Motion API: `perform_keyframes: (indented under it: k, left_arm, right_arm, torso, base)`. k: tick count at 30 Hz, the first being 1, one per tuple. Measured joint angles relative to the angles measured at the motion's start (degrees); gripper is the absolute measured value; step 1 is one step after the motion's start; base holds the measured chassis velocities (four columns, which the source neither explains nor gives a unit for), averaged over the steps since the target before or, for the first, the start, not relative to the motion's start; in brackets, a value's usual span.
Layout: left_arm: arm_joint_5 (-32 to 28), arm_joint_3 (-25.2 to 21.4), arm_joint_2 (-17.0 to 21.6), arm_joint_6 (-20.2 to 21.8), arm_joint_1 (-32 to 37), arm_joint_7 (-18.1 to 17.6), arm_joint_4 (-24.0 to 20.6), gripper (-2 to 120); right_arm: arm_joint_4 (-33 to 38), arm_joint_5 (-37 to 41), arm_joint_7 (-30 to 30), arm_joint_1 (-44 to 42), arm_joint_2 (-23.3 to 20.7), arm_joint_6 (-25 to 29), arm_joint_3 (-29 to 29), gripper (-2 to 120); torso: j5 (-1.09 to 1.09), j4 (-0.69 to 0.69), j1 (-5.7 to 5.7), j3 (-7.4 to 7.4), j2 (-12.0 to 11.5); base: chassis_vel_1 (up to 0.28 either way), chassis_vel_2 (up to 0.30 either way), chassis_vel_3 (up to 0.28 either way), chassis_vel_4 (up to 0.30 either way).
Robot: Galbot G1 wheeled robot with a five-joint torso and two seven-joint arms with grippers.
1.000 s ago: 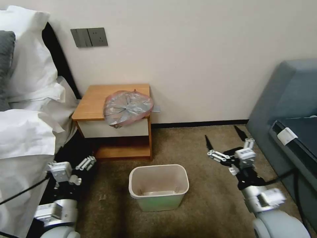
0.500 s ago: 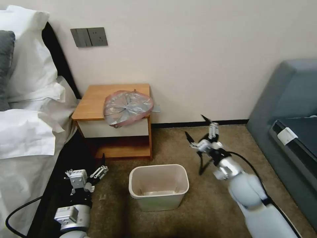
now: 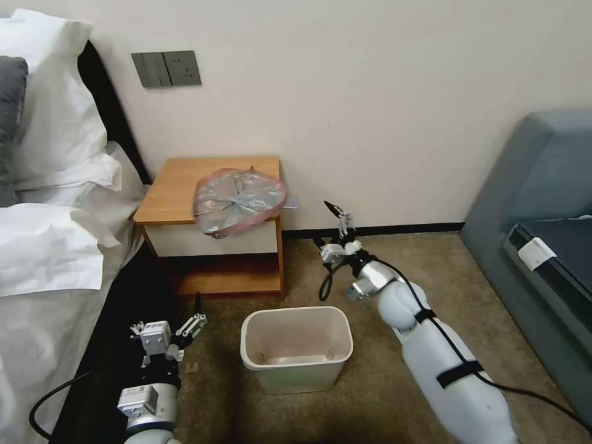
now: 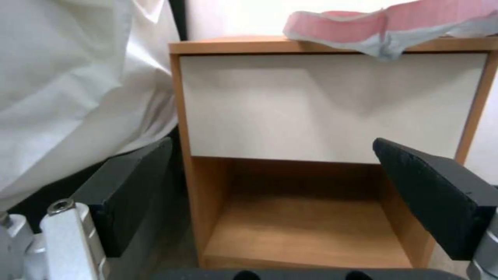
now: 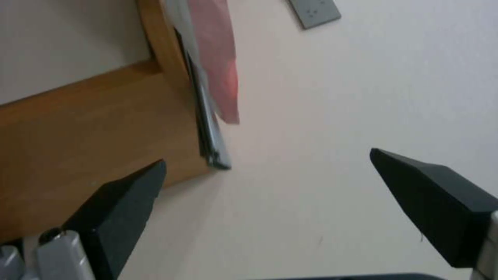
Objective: Pick up the garbage bag from the table and place it over the trash can.
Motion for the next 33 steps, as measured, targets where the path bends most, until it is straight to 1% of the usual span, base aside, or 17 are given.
perform_keyframes:
  k: [1,4,8,14,17,18,20,21,22,24,25,26,29,30,31,32,33]
  left_arm:
    - [0.0,0.0,0.0,0.0,0.0,0.0,0.0,97]
    - [-0.7,-0.6,0.3,0.0,-0.2,0.0,0.0,97]
    - [-1.2,-1.1,0.3,0.0,-0.4,0.0,0.1,97]
    - [-2.3,-1.9,0.5,0.6,-0.7,0.0,0.0,97]
    - [-3.3,-2.2,0.5,0.9,-0.7,0.0,-0.2,97]
    - [-3.3,-2.2,0.5,0.9,-0.7,0.0,-0.2,97]
    - [-3.4,-2.2,0.5,1.0,-0.8,-0.1,-0.3,97]
    - [-3.4,-2.2,0.5,1.0,-0.8,-0.1,-0.3,97]
    - [-3.4,-2.2,0.5,1.0,-0.9,-0.1,-0.3,97]
    - [-3.4,-2.2,0.5,1.1,-1.0,-0.1,-0.3,97]
    - [-3.4,-2.2,0.5,1.1,-1.0,-0.1,-0.3,97]
    - [-3.4,-2.2,0.5,1.1,-1.1,-0.1,-0.3,97]
    - [-3.5,-2.2,0.5,1.2,-1.1,-0.1,-0.4,97]
    - [-3.5,-2.2,0.5,1.2,-1.1,-0.1,-0.4,97]
    - [-3.6,-2.5,0.5,1.2,-1.3,-0.2,-0.5,97]
    - [-3.6,-2.5,0.5,1.2,-1.3,-0.2,-0.6,97]
    - [-3.6,-2.5,0.5,1.2,-1.3,-0.2,-0.6,97]
  right_arm:
    - [0.0,0.0,0.0,0.0,0.0,0.0,0.0,100]
    - [-3.6,-0.7,0.3,3.8,0.9,0.4,-1.8,100]
    - [-7.0,-1.1,0.6,6.4,2.0,0.7,-3.2,100]
    - [-10.2,-1.1,0.8,8.9,3.1,0.9,-4.2,99]
    - [-11.4,-0.4,0.8,9.6,3.2,0.8,-4.5,88]
    - [-11.4,-0.4,0.8,9.6,3.2,0.8,-4.5,88]
    - [-11.8,-0.1,0.8,9.6,3.2,0.8,-4.8,76]
    - [-11.8,-0.1,0.8,9.6,3.2,0.8,-4.8,76]
    - [-11.8,-0.1,0.6,9.6,3.3,0.7,-4.8,72]
    - [-11.8,-0.1,0.4,9.5,3.5,0.7,-4.9,60]
    - [-11.8,-0.1,0.4,9.5,3.5,0.7,-4.9,60]
    - [-11.8,-0.1,0.4,9.4,3.5,0.7,-4.9,58]
    - [-11.8,-0.1,0.2,9.2,3.5,0.5,-4.9,43]
    - [-11.8,-0.1,0.2,9.2,3.5,0.5,-4.9,43]
    - [-11.8,-0.1,0.1,9.0,3.6,0.4,-4.9,36]
    - [-11.8,-0.2,0.1,8.9,3.6,0.4,-4.8,32]
    - [-11.8,-0.2,0.1,8.9,3.6,0.4,-4.8,32]
  torso:
    - [0.00,0.00,0.00,0.00,0.0]
    - [-0.01,0.00,0.00,-0.01,0.0]
    - [0.00,0.00,0.00,0.00,0.0]
    - [0.00,0.00,0.00,0.00,0.0]
    - [0.00,0.00,0.00,0.00,0.0]
    - [0.00,0.00,0.00,0.00,0.0]
    - [0.00,0.00,0.00,0.00,0.0]
    - [0.00,0.00,0.00,0.00,0.0]
    - [0.00,0.00,0.00,0.00,0.0]
    - [0.01,0.00,0.00,0.00,0.0]
    - [0.01,0.00,0.00,0.00,0.0]
    - [0.01,0.00,0.00,0.00,0.0]
    - [0.01,0.00,0.00,0.00,0.0]
    - [0.01,0.00,0.00,0.00,0.0]
    - [0.00,0.00,0.00,-0.01,0.0]
    - [0.00,0.00,0.00,0.00,0.0]
    - [0.00,0.00,0.00,0.00,0.0]
  base:
    - [0.000,0.000,0.000,0.000]
    - [0.000,0.000,0.000,0.000]
    - [0.000,0.000,0.000,0.000]
    - [0.000,0.000,0.000,0.000]
    - [0.000,0.000,0.000,0.000]
    - [0.000,0.000,0.000,0.000]
    - [0.000,0.000,0.000,0.000]
    - [0.000,0.000,0.000,0.000]
    - [0.000,0.000,0.000,0.000]
    - [0.000,0.000,0.000,0.000]
    - [0.000,0.000,0.000,0.000]
    - [0.000,0.000,0.000,0.000]
    - [0.000,0.000,0.000,0.000]
    - [0.000,0.000,0.000,0.000]
    - [0.000,0.000,0.000,0.000]
    - [0.000,0.000,0.000,0.000]
    - [0.000,0.000,0.000,0.000]
